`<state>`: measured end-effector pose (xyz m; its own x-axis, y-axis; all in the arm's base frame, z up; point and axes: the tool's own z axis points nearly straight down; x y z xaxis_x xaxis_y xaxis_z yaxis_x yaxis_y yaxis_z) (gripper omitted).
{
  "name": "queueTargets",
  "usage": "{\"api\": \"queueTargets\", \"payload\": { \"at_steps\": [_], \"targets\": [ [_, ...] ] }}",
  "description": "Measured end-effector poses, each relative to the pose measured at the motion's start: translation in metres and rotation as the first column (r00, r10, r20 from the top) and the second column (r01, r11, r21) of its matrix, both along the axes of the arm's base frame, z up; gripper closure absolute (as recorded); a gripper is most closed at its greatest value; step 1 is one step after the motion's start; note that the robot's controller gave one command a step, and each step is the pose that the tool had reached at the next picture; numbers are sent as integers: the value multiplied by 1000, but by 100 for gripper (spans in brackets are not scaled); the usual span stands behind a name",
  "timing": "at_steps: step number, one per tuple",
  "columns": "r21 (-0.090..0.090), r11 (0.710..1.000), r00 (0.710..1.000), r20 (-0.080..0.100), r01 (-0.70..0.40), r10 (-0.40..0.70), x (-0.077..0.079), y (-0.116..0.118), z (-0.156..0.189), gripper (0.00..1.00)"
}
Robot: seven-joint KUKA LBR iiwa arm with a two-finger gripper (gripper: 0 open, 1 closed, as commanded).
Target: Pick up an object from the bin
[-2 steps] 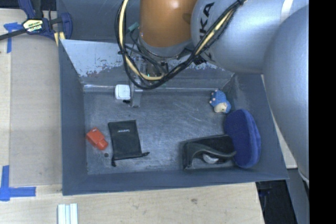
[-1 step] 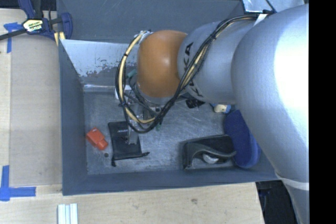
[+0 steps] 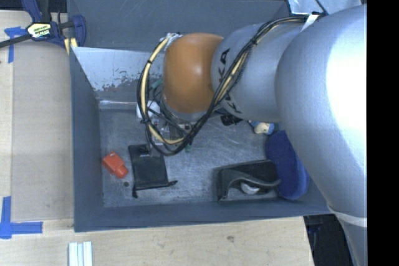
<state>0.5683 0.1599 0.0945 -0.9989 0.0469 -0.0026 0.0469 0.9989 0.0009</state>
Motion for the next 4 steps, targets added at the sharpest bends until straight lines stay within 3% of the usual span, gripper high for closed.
{"api": "queueTargets", "payload": {
  "at_steps": [1,2,3,4],
  "targets": [
    [-1,965,965,0,262,-262,-10,17,-24,100],
    [4,968,968,7,250,-250,2,10,76,100],
    [-2,992,992,-6,129,-129,3,52,-2,100],
    [-1,991,991,-2,133,-133,4,50,2,0]
  ]
}}
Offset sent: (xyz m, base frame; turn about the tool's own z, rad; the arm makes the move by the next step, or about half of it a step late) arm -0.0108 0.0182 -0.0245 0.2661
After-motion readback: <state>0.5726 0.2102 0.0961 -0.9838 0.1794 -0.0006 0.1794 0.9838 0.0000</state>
